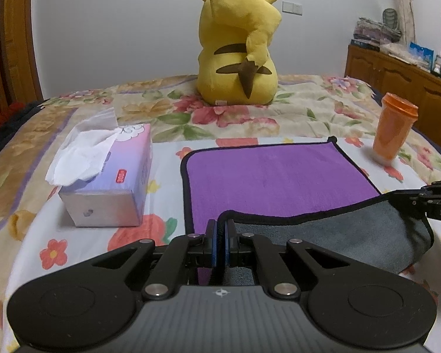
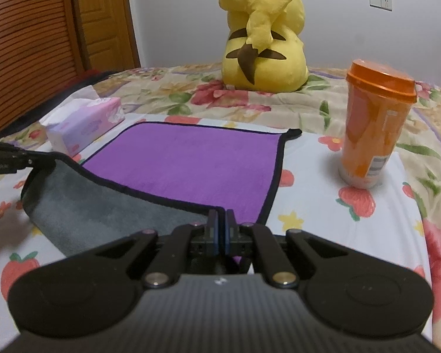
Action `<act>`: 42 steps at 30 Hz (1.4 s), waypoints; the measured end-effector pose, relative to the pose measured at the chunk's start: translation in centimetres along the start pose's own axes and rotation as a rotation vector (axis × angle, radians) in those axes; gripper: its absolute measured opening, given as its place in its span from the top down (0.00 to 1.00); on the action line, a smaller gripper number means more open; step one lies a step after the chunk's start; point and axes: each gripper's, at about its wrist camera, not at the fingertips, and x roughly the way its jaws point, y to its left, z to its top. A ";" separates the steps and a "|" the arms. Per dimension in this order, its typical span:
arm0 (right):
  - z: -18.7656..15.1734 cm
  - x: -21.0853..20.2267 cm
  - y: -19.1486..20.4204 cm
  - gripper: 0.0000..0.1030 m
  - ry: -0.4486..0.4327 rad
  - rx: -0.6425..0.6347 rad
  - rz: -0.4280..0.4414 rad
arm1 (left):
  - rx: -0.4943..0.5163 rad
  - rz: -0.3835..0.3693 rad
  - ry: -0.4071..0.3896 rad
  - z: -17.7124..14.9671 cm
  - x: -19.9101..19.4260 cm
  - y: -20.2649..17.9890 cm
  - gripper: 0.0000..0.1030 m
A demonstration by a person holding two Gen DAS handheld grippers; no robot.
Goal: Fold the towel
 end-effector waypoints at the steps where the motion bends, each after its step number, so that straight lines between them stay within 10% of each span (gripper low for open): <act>1: 0.1 0.1 0.0 0.95 0.000 -0.002 -0.001 | 0.001 -0.001 -0.006 0.1 -0.1 0.0 0.92; 42: 6.2 0.1 -0.7 0.95 -0.125 -0.066 -0.058 | -0.006 0.031 -0.127 6.5 0.9 -0.5 0.92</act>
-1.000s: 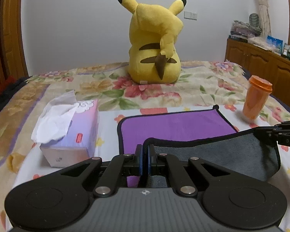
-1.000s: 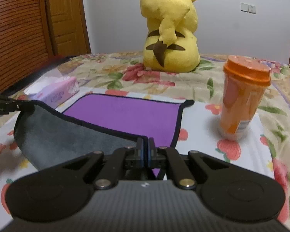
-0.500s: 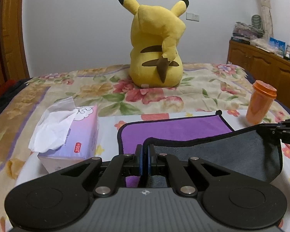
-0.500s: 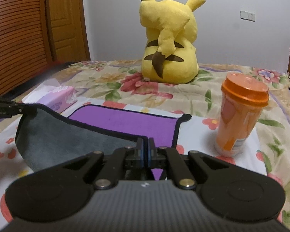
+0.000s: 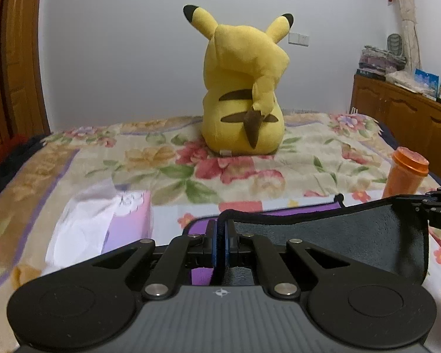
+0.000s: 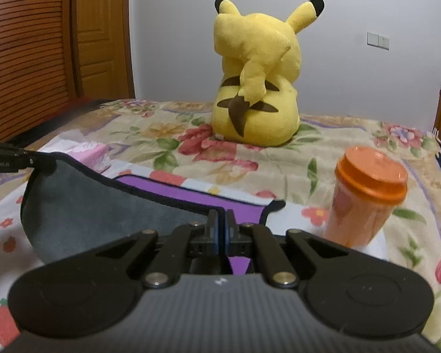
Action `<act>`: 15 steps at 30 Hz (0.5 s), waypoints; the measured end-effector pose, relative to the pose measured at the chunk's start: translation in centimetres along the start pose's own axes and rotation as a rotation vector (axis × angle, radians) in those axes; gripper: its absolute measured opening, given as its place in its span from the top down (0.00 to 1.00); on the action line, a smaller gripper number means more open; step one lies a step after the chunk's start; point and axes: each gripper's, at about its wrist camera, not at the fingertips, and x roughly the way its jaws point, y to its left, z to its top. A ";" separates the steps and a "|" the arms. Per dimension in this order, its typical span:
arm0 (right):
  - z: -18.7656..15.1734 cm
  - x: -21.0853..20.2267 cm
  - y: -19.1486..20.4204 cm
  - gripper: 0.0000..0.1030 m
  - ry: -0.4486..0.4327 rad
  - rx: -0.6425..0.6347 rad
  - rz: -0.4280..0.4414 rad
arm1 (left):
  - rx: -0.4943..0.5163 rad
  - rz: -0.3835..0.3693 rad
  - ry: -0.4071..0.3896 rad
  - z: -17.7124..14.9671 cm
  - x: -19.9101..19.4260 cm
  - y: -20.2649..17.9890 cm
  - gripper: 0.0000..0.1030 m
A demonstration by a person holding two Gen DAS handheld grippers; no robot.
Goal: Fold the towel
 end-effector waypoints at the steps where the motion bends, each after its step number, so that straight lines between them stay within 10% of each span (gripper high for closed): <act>1: 0.2 0.1 -0.2 0.95 -0.002 0.003 -0.003 | 0.001 0.001 -0.004 0.2 0.2 0.0 0.92; 15: 2.4 2.7 -0.5 0.96 -0.067 -0.064 -0.068 | 0.024 0.038 -0.066 2.3 3.5 0.4 0.92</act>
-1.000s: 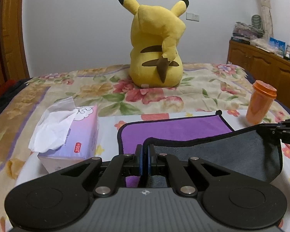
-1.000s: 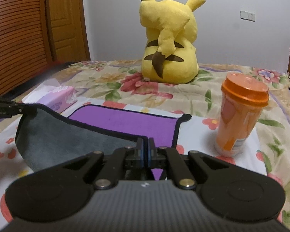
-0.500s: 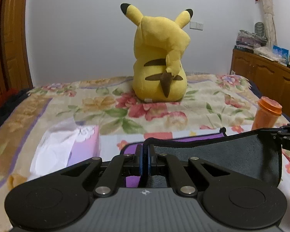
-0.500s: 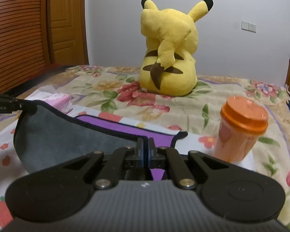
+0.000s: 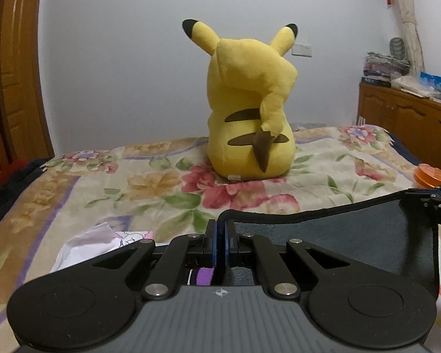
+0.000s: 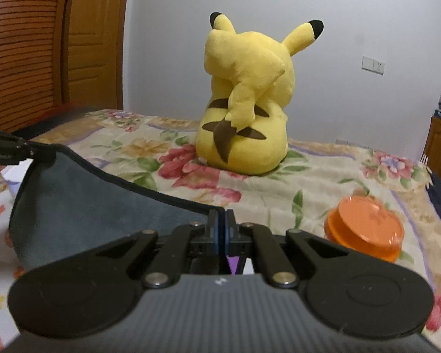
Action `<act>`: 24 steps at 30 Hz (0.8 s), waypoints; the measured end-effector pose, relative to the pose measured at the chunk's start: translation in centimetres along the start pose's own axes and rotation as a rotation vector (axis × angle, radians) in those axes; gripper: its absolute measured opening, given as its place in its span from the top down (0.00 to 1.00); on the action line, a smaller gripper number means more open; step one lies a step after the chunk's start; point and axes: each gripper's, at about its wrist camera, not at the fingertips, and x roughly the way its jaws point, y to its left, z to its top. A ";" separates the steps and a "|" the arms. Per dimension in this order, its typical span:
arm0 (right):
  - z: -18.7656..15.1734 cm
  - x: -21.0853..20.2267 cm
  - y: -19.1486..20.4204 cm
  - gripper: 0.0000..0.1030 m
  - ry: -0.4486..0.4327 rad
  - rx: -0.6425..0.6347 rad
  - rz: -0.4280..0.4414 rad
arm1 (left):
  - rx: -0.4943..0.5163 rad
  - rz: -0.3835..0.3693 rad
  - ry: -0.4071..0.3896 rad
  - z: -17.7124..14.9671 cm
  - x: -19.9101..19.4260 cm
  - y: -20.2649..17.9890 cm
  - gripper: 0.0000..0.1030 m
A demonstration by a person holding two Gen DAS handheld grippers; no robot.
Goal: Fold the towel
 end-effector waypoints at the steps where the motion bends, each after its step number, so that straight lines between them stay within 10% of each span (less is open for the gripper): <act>1: 0.0 0.3 -0.1 0.96 -0.004 0.003 -0.002 | -0.003 0.005 -0.002 -0.1 0.2 0.1 0.92; 24: -2.3 7.4 -0.6 0.96 0.031 0.001 -0.061 | 0.064 0.048 0.031 -2.2 7.5 -0.2 0.92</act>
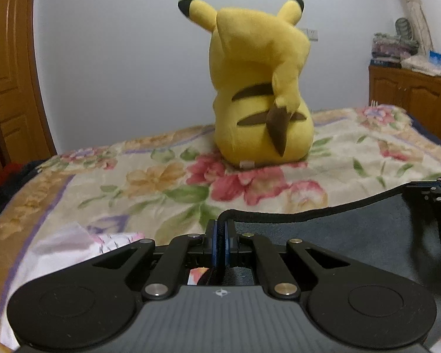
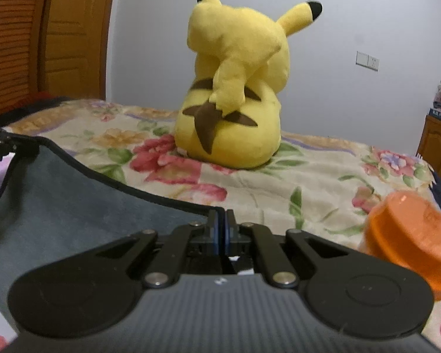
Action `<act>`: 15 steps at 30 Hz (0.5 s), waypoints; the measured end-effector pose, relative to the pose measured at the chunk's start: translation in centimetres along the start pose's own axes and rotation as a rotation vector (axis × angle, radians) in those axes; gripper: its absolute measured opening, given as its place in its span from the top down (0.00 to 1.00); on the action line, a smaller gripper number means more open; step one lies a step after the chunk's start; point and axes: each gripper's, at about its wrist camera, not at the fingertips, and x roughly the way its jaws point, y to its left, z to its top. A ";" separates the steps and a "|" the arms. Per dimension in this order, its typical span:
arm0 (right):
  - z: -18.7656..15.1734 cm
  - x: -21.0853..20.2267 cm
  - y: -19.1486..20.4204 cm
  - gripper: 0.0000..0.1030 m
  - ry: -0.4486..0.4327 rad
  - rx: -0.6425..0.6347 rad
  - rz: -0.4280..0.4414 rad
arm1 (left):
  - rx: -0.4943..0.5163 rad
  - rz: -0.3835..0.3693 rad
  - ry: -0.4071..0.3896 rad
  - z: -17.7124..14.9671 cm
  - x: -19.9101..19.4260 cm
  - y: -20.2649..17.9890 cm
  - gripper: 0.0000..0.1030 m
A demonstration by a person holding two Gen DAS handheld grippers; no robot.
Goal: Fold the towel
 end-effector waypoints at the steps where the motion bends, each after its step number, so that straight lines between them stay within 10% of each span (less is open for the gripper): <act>1: -0.3 0.4 0.0 0.96 0.014 0.006 0.000 | 0.000 0.001 0.009 -0.3 0.3 0.0 0.92; 7: -1.5 1.5 0.2 0.94 0.062 0.006 -0.008 | -0.008 0.009 0.050 -1.6 1.7 -0.2 0.87; 11: -1.7 1.3 -0.1 0.53 0.081 0.034 0.000 | -0.015 0.006 0.077 -1.8 1.7 -0.3 0.69; 15: -1.9 0.1 -0.1 0.46 0.082 0.039 0.003 | -0.031 0.002 0.088 -1.9 0.8 -0.3 0.55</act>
